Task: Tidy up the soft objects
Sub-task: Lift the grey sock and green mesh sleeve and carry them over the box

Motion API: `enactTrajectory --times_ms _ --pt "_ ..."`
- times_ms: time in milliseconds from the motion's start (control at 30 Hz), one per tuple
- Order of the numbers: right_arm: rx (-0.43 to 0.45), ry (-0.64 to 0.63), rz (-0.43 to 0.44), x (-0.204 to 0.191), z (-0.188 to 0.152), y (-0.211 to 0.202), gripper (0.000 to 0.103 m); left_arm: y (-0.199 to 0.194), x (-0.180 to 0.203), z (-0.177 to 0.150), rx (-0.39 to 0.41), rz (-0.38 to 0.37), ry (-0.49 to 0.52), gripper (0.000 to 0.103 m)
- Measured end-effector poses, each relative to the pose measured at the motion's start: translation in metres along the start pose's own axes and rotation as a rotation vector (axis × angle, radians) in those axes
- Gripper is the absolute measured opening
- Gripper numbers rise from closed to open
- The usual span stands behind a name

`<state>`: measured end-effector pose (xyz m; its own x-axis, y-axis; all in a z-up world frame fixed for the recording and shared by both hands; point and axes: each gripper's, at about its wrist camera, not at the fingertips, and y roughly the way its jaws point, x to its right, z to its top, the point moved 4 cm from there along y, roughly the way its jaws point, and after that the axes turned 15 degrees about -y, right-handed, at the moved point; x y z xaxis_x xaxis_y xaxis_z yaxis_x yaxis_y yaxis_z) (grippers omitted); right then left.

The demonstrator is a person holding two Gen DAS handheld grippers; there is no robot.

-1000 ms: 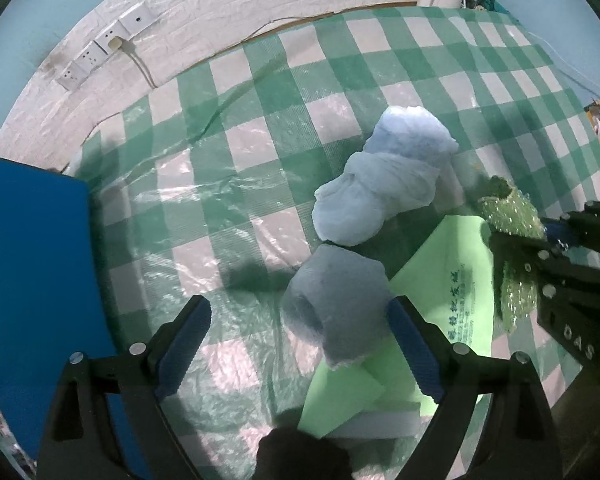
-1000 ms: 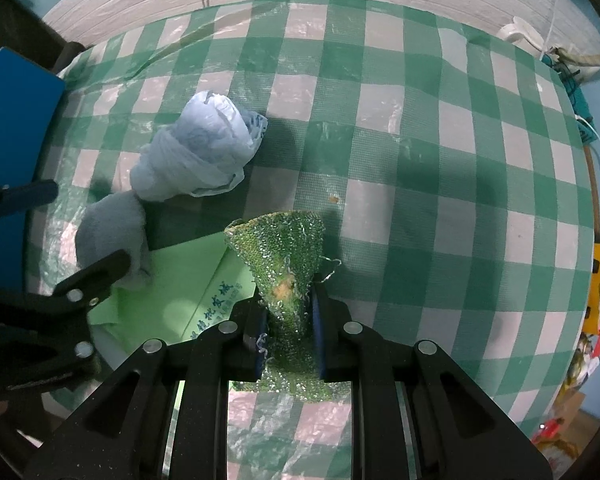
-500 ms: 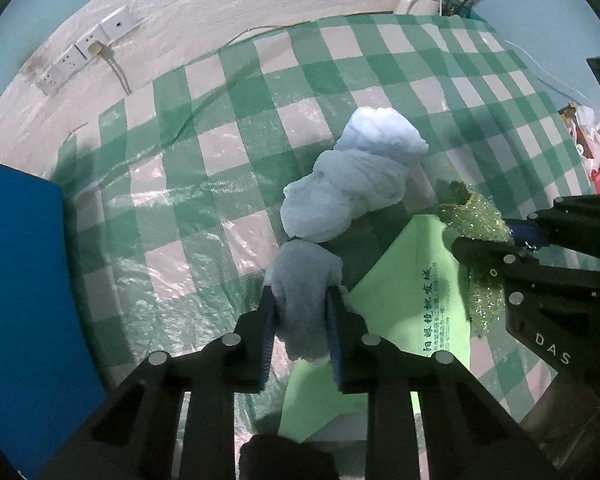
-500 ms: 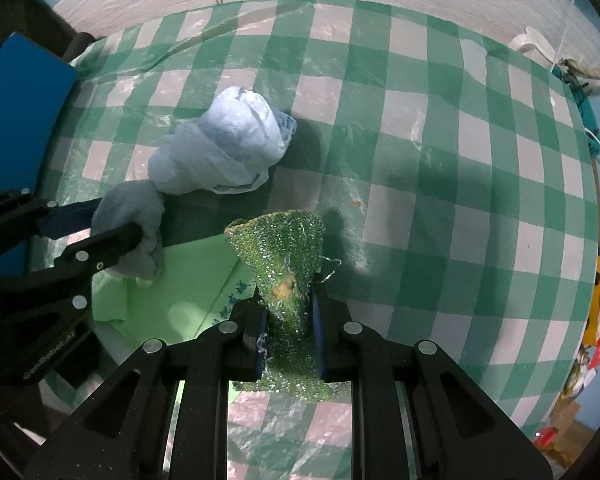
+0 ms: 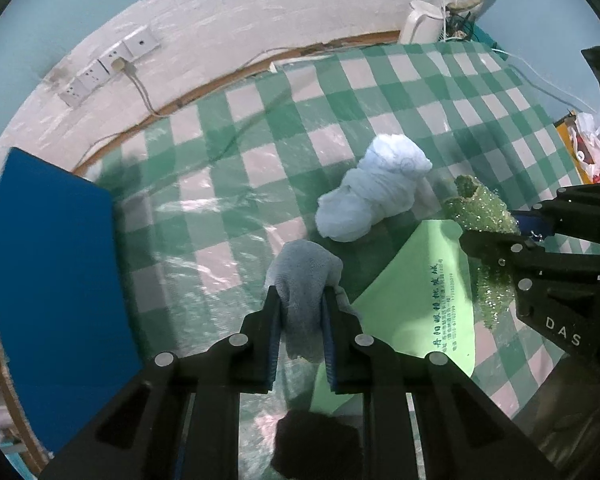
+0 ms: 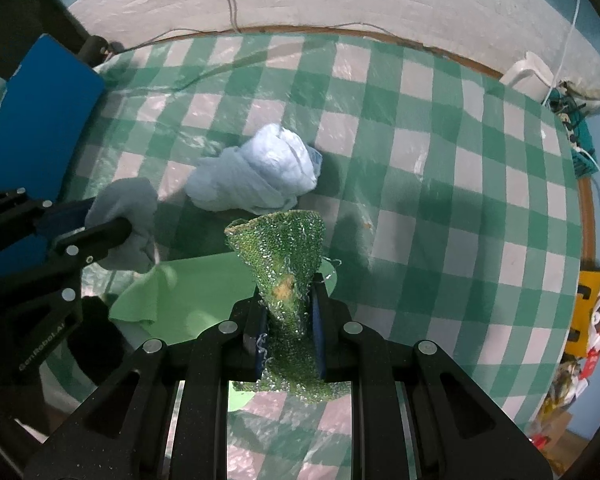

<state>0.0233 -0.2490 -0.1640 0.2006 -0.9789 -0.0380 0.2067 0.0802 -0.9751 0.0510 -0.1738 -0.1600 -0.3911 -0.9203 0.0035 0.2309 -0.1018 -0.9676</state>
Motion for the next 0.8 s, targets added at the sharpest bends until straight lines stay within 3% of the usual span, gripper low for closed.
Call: enactTrajectory --times_ms 800 --pt "0.082 -0.081 -0.017 -0.028 0.015 -0.056 0.017 -0.054 -0.046 -0.005 0.120 0.048 -0.022 0.018"
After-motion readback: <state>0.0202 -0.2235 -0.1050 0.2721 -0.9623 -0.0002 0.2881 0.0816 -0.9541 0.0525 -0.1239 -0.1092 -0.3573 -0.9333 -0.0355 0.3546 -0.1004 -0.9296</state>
